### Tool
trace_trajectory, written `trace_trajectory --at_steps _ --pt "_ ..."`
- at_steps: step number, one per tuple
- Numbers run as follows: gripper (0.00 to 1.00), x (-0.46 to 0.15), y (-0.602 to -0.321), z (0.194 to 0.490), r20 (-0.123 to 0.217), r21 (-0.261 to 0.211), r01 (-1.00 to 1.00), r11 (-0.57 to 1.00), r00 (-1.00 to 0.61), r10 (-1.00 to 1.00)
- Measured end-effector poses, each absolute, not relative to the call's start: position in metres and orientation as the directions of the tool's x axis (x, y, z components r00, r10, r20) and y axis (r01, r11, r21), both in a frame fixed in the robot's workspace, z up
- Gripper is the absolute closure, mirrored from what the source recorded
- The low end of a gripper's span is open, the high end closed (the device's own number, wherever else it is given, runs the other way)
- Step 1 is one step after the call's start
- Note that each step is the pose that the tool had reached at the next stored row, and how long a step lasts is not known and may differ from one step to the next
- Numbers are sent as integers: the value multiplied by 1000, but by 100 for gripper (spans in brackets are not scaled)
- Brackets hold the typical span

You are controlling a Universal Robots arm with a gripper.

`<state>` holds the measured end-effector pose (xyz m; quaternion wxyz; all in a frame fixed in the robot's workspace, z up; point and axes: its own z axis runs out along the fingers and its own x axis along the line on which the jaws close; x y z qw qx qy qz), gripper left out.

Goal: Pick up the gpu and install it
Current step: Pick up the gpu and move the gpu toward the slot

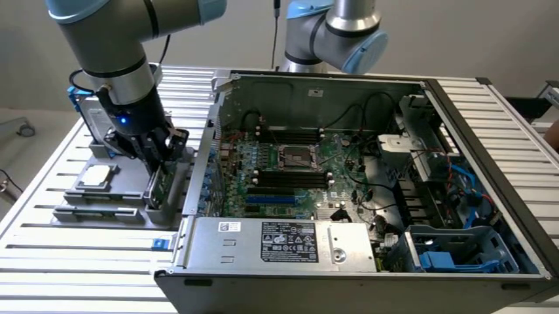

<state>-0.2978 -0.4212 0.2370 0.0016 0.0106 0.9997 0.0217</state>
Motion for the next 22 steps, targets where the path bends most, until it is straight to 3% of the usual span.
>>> trace_trajectory --at_steps 22 --pt "73 -285 -428 329 1 44 21 999 -1000 20"
